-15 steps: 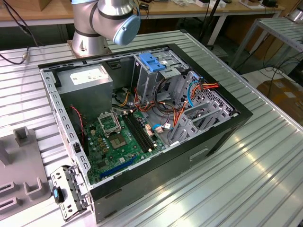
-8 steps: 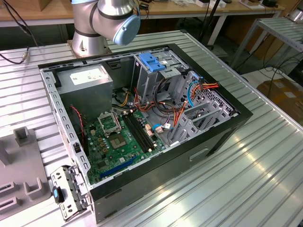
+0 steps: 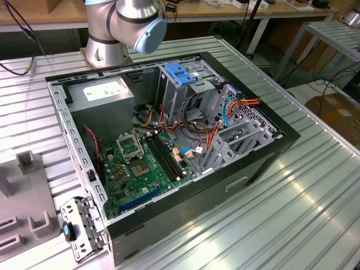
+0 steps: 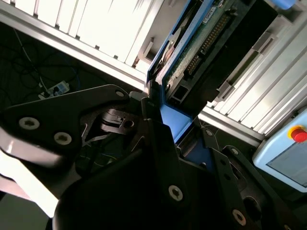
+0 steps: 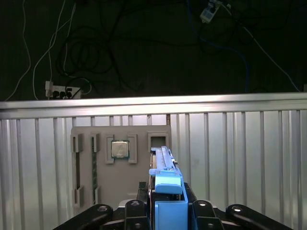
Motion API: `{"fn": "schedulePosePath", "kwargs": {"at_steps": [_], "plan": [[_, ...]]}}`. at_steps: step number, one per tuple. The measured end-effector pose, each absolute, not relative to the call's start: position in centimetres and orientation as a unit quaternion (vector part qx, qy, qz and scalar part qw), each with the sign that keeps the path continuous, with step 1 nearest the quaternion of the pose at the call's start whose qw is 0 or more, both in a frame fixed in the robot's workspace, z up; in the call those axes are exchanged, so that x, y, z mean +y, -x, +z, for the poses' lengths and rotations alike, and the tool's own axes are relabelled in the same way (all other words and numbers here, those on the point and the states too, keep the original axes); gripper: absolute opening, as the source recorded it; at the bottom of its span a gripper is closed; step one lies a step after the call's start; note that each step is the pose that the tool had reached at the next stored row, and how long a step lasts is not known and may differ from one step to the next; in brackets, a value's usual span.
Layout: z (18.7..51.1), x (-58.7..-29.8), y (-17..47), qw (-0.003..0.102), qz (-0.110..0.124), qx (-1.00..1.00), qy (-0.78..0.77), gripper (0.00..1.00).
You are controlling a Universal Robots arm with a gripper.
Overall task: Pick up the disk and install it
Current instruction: 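Pick up the disk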
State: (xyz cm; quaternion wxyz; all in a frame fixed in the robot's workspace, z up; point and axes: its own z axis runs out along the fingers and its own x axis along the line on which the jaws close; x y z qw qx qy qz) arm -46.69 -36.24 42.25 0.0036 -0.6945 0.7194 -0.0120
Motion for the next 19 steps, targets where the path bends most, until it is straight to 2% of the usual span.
{"fn": "schedulePosePath", "kwargs": {"at_steps": [19], "plan": [[43.4, -36.2, 46.7, 0.004, -0.012, 0.719, 0.694, 0.37]]}}
